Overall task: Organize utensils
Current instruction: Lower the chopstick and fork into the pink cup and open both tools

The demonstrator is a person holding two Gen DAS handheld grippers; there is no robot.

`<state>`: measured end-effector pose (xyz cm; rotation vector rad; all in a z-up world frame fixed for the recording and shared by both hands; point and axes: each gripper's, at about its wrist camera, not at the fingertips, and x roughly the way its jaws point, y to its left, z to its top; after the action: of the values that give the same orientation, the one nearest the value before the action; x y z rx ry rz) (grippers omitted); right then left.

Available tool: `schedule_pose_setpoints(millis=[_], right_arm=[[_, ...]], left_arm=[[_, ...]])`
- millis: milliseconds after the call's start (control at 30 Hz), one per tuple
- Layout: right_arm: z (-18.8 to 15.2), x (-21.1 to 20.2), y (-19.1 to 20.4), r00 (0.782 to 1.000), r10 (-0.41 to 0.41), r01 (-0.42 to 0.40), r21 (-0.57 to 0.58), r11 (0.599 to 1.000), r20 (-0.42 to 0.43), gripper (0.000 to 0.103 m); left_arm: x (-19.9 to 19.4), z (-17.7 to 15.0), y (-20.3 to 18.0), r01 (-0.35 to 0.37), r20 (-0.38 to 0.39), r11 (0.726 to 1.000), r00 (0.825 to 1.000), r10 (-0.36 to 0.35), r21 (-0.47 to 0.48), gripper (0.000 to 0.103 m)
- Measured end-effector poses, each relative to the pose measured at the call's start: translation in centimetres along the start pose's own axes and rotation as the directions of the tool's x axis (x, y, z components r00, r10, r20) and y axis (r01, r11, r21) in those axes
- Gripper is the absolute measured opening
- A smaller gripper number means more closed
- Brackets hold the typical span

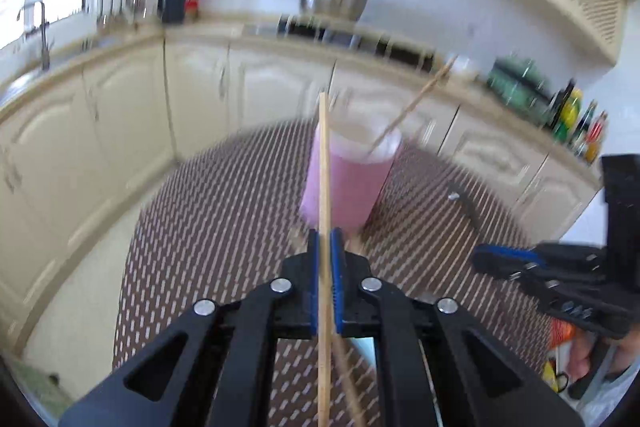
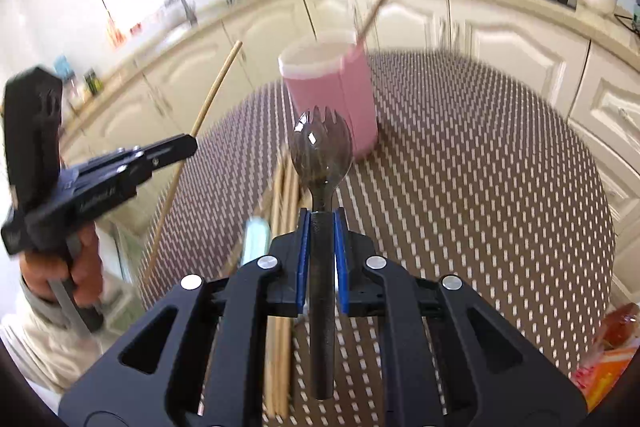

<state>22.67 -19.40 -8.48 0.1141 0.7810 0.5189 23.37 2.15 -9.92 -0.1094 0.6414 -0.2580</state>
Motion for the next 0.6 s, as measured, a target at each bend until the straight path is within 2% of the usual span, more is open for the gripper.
schedule_pose_setpoints(millis=[100,233,300,433,533,567,600], right_arm=[[2.3,-0.5,0.2,0.992,0.023,-0.023,0.003,1.0,0.126,0.012],[6.1,-1.0,1.1,0.959,0.043,-0.043,-0.006,0.999,0.282,0.012],[7.8,-0.7,1.8,0.936,0.043,-0.041,-0.012,0.999,0.35,0.012],[10.6,0.2,1.5,0.886,0.016,-0.011,-0.013,1.0,0.463,0.012],[12.0,1.3,0.9,0.861,0.0,0.004,-0.007,1.0,0.508,0.012],[12.2,1.6,0.7,0.857,-0.001,0.002,-0.001,1.0,0.515,0.012],[12.5,2.2,0.1,0.852,-0.005,0.003,0.006,1.0,0.524,0.012]], left_arm=[[-0.8,2.0,-1.1,0.038,0.121,0.999,0.992,-0.038,0.002,0.006],[-1.6,5.0,-2.8,0.081,0.284,0.996,0.955,-0.084,0.022,0.006],[-0.9,6.7,-3.2,0.099,0.355,0.995,0.93,-0.098,0.015,0.006],[0.4,8.8,-3.5,0.104,0.467,0.995,0.88,-0.092,0.0,0.006],[1.6,9.9,-3.7,0.095,0.501,0.995,0.862,-0.078,-0.009,0.006],[2.1,10.3,-3.8,0.095,0.525,0.995,0.848,-0.074,-0.013,0.006],[2.4,10.4,-3.8,0.095,0.533,0.995,0.843,-0.075,-0.011,0.006]])
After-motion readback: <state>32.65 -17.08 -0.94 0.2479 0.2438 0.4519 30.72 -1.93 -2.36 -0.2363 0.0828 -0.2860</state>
